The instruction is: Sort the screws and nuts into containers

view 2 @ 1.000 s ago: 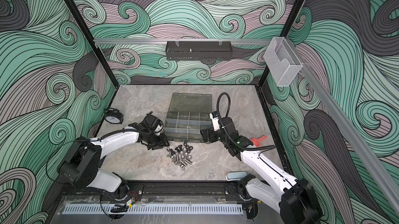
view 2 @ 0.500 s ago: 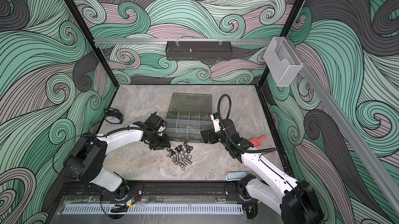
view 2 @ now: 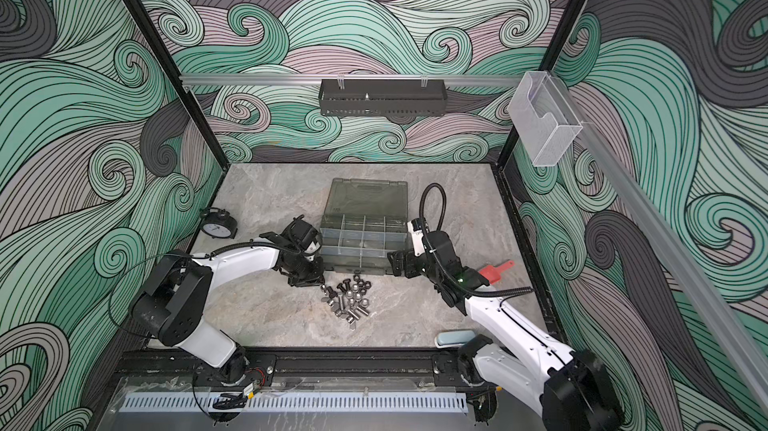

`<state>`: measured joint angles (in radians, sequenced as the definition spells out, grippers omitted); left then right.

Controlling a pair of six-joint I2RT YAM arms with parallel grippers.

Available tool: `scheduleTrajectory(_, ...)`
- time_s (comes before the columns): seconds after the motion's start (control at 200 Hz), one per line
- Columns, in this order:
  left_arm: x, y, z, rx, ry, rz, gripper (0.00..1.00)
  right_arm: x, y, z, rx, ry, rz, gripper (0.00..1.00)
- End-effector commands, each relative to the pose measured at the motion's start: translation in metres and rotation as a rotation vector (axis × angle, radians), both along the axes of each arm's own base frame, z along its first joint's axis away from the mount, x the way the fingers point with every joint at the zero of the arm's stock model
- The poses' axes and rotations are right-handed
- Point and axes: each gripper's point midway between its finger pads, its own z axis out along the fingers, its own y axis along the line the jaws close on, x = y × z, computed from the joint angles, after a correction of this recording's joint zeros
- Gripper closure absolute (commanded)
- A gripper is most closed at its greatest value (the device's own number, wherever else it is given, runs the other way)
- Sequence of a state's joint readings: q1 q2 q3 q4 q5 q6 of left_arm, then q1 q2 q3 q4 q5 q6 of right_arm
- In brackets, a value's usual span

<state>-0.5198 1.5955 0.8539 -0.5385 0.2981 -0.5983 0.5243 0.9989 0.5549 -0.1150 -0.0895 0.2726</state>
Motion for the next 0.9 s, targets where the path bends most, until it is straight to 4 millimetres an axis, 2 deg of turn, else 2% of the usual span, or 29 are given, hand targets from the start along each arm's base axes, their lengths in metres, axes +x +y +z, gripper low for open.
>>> scheduleTrajectory(0.0, -0.008, 0.003, -0.006, 0.022, 0.024, -0.027, 0.81, 0.002, 0.001, 0.002, 0.009, -0.005, -0.010, 0.01)
scheduleTrajectory(0.285, -0.013, 0.003, -0.008, 0.013, 0.031, -0.039, 0.95, 0.001, 0.001, 0.001, 0.015, 0.004, -0.018, 0.01)
scheduleTrajectory(0.46, -0.014, 0.004, 0.003, 0.000, 0.007, -0.042, 1.00, 0.001, 0.000, 0.000, 0.017, 0.005, -0.026, 0.01)
scheduleTrajectory(0.705, -0.001, -0.005, 0.043, -0.074, -0.102, -0.019, 1.00, -0.002, -0.002, -0.002, -0.001, 0.014, -0.021, 0.01)
scheduleTrajectory(0.76, 0.006, -0.007, 0.051, -0.077, -0.129, -0.015, 1.00, -0.004, -0.003, -0.002, -0.010, 0.016, -0.015, 0.01)
scheduleTrajectory(0.795, 0.012, -0.008, 0.068, -0.094, -0.181, -0.016, 1.00, -0.004, -0.004, 0.000, -0.014, 0.017, -0.015, 0.01)
scheduleTrajectory(0.891, 0.030, -0.011, 0.086, -0.080, -0.252, -0.027, 1.00, -0.006, -0.006, -0.001, -0.026, 0.020, -0.014, 0.01)
